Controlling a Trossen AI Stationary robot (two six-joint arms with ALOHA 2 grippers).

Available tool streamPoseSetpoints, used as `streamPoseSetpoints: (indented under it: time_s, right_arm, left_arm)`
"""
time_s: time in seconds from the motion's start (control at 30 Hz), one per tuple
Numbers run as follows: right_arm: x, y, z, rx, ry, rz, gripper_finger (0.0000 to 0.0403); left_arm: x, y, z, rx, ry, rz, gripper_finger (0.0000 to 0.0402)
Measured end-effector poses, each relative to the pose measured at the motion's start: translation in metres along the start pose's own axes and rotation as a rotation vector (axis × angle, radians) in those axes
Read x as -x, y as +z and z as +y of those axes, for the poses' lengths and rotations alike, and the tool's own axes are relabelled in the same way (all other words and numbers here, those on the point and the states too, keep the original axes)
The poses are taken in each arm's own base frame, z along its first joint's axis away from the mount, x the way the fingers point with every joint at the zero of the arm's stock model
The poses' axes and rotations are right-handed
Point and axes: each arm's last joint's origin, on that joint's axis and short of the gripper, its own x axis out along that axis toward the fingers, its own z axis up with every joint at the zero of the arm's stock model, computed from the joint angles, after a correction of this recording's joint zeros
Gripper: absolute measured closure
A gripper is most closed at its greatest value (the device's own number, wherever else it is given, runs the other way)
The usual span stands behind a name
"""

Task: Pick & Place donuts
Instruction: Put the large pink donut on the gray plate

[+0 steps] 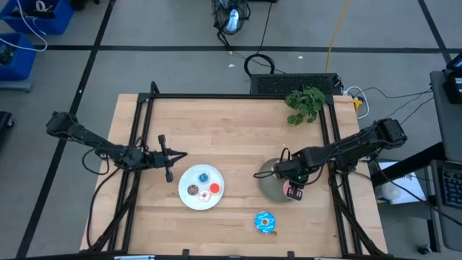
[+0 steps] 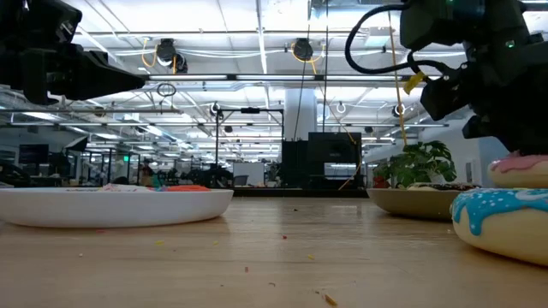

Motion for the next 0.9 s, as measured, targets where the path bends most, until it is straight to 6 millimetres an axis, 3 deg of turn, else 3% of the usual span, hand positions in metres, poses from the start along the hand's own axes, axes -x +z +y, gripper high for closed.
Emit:
streamPoseSetpoints:
  time_s: [0.47, 0.9]
  right_arm:
    - [-0.0010, 0.0032, -0.0066, 0.010, -0.066, -0.047, 0.0389]
    - [-0.0009, 0.0028, -0.0073, 0.001, -0.073, -0.042, 0.0227]
  left_arm:
    - [0.0000, 0.0000, 0.0000, -0.004, 0.000, 0.000, 0.0396]
    - [0.0000, 0.0000, 0.0000, -0.007, 0.000, 0.000, 0.0396]
